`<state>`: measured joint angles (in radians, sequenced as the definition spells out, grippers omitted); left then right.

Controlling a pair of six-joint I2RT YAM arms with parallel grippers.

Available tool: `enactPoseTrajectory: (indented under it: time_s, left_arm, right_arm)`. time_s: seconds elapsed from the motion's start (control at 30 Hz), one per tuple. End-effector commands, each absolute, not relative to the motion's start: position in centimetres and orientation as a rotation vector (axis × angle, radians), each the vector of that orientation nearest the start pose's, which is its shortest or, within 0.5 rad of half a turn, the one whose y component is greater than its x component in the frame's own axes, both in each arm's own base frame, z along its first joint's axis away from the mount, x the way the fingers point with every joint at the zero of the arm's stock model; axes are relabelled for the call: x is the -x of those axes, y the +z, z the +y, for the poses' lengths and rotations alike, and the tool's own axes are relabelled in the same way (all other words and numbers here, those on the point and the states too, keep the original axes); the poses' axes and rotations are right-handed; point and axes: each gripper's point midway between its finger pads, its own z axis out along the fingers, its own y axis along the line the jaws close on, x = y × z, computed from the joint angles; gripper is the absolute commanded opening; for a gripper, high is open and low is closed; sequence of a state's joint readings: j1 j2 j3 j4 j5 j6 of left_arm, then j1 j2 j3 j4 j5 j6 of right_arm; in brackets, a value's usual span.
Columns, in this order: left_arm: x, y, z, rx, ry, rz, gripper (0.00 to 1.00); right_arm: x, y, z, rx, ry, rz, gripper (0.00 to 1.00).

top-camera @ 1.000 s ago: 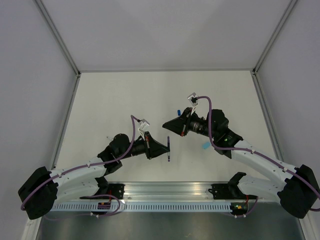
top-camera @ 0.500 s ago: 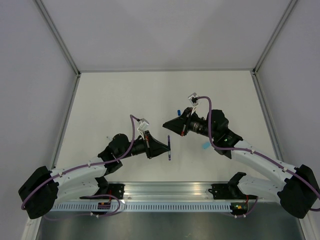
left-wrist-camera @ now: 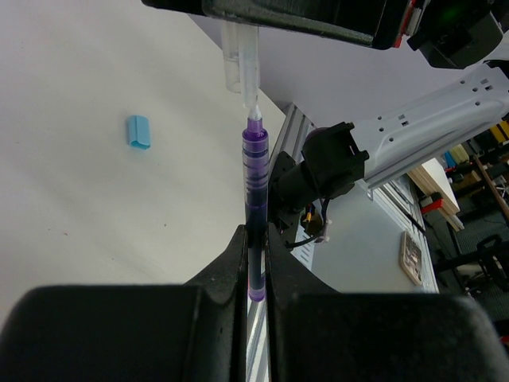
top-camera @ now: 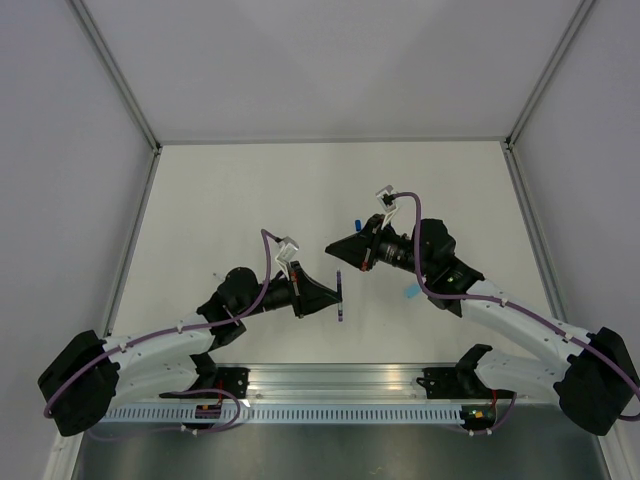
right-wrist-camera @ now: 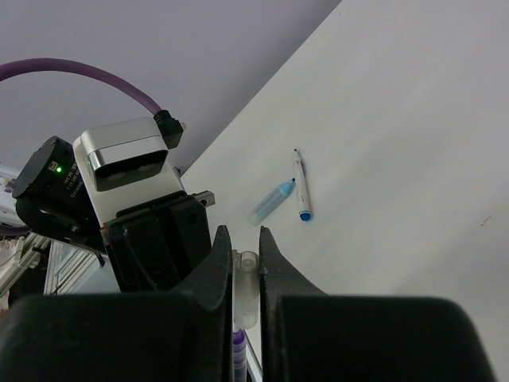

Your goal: Insert the pens into the pen caps

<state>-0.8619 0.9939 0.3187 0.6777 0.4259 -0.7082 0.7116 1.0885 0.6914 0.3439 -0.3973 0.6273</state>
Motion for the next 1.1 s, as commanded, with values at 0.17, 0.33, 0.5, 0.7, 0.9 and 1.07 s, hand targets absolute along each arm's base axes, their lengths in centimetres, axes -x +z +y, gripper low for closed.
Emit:
enactPoseTrajectory:
  time_s: [0.17,0.33,0.5,0.7,0.9,1.07]
  left_arm:
    - [-13.6,21.6,-31.4,-0.54,-1.554,1.636,0.02]
    - [-14.0,21.9,-31.4,-0.516,-1.542,1.634,0.02]
    - [-14.2,22.2,-31.6,-0.512,-1.544,1.632,0.02]
    - [-14.3,22.5,-31.6,-0.508,-1.542,1.627,0.02]
    - [-14.1,22.3,-31.6,-0.511,-1.548,1.63,0.02]
    - [-14.0,22.3,-31.7,-0.516,-1.555,1.63,0.02]
  right_arm:
    - [-22.3,27.6,31.3,0.418,1.33,1.695,0.0]
    - [-21.6,27.0,31.2,0.432,1.35,1.691,0.0]
    - [-21.0,27.0,30.8,0.436,1.354,1.683,0.0]
    - [-20.9,26.6,30.6,0.429,1.348,1.691,0.0]
    - [-21.9,27.5,30.6,0.413,1.298,1.7,0.0]
    - [-22.6,29.1,31.1,0.414,1.294,1.691,0.0]
